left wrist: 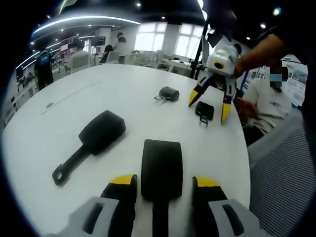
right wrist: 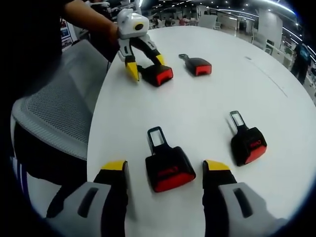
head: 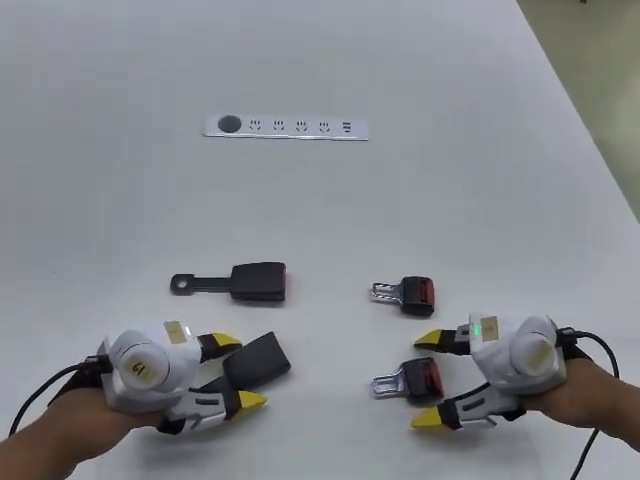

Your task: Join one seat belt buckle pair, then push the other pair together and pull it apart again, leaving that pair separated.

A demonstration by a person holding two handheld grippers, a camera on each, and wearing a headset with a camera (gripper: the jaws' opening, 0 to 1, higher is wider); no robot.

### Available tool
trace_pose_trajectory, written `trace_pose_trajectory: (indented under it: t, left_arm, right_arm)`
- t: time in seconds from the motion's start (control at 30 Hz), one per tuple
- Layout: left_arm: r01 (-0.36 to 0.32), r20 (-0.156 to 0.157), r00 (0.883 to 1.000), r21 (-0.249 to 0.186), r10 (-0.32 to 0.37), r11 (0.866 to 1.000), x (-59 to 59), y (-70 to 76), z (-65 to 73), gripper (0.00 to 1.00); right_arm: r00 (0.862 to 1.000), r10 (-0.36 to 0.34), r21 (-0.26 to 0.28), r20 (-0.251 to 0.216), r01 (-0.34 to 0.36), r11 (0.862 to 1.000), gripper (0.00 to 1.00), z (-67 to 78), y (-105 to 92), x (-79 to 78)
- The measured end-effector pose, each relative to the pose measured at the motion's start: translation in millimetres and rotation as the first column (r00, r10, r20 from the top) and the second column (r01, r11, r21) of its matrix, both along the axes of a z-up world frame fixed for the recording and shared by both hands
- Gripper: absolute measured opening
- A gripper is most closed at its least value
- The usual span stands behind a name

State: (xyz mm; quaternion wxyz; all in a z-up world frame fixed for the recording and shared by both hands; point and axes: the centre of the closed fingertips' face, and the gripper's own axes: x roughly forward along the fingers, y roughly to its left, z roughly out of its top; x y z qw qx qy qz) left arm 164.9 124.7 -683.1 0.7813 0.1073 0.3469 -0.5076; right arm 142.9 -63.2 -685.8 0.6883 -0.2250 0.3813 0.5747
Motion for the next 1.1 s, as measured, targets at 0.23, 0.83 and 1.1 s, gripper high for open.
trace_pose_trajectory:
  t: [0.23,0.83,1.1]
  left_arm:
    - [0.018,0.038,0.999,0.028,-0.02,0.999,-1.4,2.7,-1.9,0.35]
    - [0.355,0.059,0.927,0.187,-0.371,0.916,-6.0,8.8,-8.4,0.32]
    - [0.408,0.047,0.903,0.213,-0.427,0.888,-7.0,7.8,-6.1,0.32]
  right_arm:
    - [1.0,-0.001,-0.009,-0.005,0.001,1.0,0.53,1.0,-3.7,-0.5]
    - [0.999,-0.038,-0.054,-0.001,0.037,0.998,0.34,-14.6,-9.1,2.2]
    - [0.999,-0.032,-0.056,0.0,0.032,0.998,0.34,-15.3,-7.8,6.2]
